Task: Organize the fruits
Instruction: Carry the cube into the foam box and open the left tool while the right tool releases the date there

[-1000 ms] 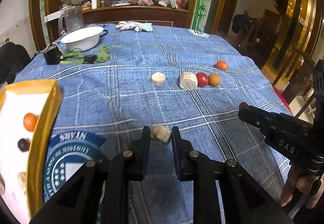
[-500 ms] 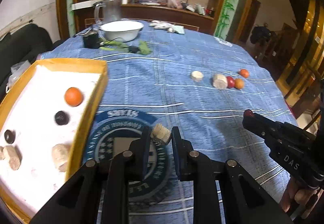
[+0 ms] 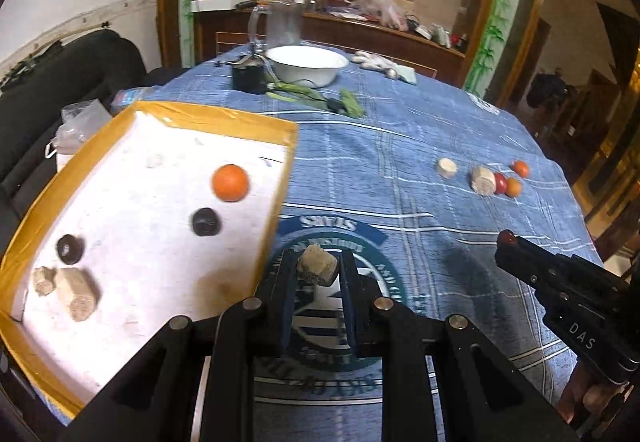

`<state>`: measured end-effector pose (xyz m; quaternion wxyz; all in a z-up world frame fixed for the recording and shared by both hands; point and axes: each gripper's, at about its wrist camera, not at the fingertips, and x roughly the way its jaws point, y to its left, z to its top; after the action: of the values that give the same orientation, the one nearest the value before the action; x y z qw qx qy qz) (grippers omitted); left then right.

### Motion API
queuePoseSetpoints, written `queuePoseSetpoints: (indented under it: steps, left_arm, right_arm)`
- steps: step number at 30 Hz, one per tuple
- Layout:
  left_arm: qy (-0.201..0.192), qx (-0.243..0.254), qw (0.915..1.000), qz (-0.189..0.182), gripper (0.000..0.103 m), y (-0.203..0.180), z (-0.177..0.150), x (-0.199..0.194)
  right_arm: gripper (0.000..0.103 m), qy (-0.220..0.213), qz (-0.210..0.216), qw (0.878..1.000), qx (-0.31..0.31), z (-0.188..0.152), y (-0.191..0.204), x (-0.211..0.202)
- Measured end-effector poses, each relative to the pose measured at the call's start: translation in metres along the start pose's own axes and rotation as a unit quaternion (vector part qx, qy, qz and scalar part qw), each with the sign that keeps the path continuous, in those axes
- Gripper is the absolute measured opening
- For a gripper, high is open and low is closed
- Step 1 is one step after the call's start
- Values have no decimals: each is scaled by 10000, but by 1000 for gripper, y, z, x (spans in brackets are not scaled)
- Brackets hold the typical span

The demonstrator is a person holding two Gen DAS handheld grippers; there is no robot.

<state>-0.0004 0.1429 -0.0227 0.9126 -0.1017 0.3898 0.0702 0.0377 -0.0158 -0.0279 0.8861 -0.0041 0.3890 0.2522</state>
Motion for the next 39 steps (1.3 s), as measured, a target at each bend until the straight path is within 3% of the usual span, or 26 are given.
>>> queuePoseSetpoints:
  steps: [27,39]
  left_arm:
    - [-168,-768,9912,1062,19,101,13,-15]
    - [-32,-893,9858,1420,19,129,27,0]
  right_arm:
    - [21,-70,643,9965,-538,28,69,15]
    - [21,106,908,9922,-847,77,113,68]
